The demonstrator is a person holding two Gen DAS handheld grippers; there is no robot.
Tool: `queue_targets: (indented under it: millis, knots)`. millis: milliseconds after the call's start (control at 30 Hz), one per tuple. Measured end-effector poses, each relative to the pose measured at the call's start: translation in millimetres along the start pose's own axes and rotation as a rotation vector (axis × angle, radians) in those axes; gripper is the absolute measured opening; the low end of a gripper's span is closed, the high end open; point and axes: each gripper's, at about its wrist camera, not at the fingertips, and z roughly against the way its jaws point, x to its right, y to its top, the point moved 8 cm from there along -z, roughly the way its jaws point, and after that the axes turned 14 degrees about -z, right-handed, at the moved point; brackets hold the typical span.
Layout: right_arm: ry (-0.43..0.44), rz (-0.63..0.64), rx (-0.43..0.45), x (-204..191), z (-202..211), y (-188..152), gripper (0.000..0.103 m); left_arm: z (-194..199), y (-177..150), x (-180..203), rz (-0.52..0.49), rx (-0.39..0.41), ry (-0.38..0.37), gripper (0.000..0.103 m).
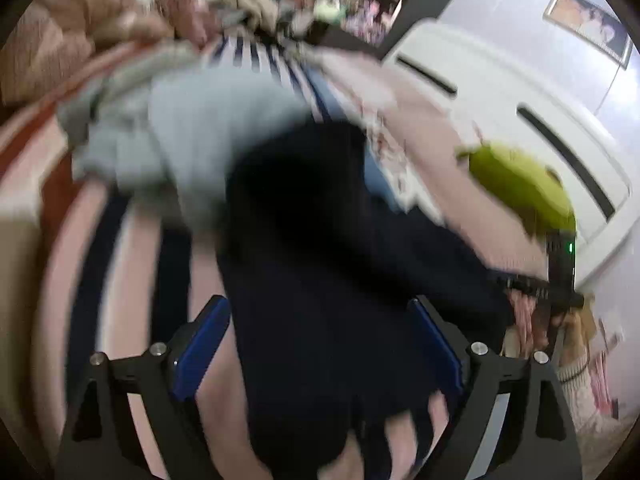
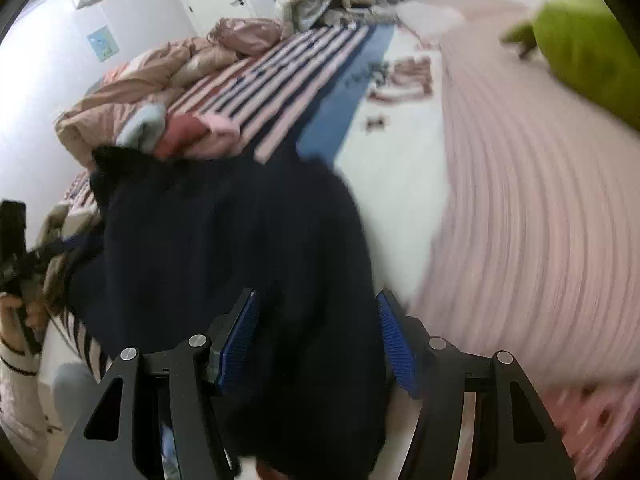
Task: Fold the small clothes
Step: 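Grasp the folded sweater edge with both grippers and fold it over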
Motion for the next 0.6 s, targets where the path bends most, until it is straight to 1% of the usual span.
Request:
queue_targets:
  millis: [33, 67, 100, 133, 167, 200, 233, 267, 333, 467, 600]
  knots:
    - [-0.004, -0.001, -0.003, 1.6, -2.3, -9.4, 0.055, -5.1, -15.5, 2.4, 0.001, -0.025, 0.007, 0.088]
    - [0.009, -0.006, -0.017, 1.8, -6.5, -20.0, 0.047, -8.1, -26.3, 3.2, 0.004, -0.035, 0.028, 0.084]
    - [0.039, -0.023, -0.019, -0.2, -7.8, -27.3, 0.041, -10.6, -36.2, 1.9, 0.015, -0.033, 0.047, 0.077]
    - [0.072, -0.051, -0.018, 0.4, -10.7, -29.6, 0.029, -12.2, -42.9, 2.8, 0.039, -0.025, 0.024, 0.059]
    - [0.082, -0.089, -0.001, 4.4, -10.5, -31.4, 0.015, -12.1, -49.3, 2.2, 0.092, -0.015, -0.003, 0.053]
    - [0.079, -0.105, 0.015, 7.5, -8.4, -30.7, 0.012, -8.8, -52.8, 2.4, 0.117, -0.009, 0.002, 0.049]
    - [0.082, -0.109, 0.033, 8.5, -4.3, -30.4, 0.009, -3.2, -54.9, 4.1, 0.123, -0.006, 0.012, 0.041]
    - [0.083, -0.105, 0.061, 10.1, 2.7, -30.3, 0.008, 3.6, -54.9, 5.0, 0.114, -0.002, 0.028, 0.037]
    - [0.073, -0.096, 0.092, 12.2, 10.7, -30.2, 0.006, 9.3, -55.2, 5.8, 0.102, -0.015, 0.046, 0.034]
    - [0.057, -0.105, 0.109, 23.6, 19.2, -39.8, 0.006, 12.8, -61.1, 6.8, 0.097, -0.046, 0.076, 0.034]
    - [0.091, -0.153, 0.107, 35.5, 21.5, -51.1, 0.006, 15.0, -65.7, 6.0, 0.132, -0.037, 0.082, 0.039]
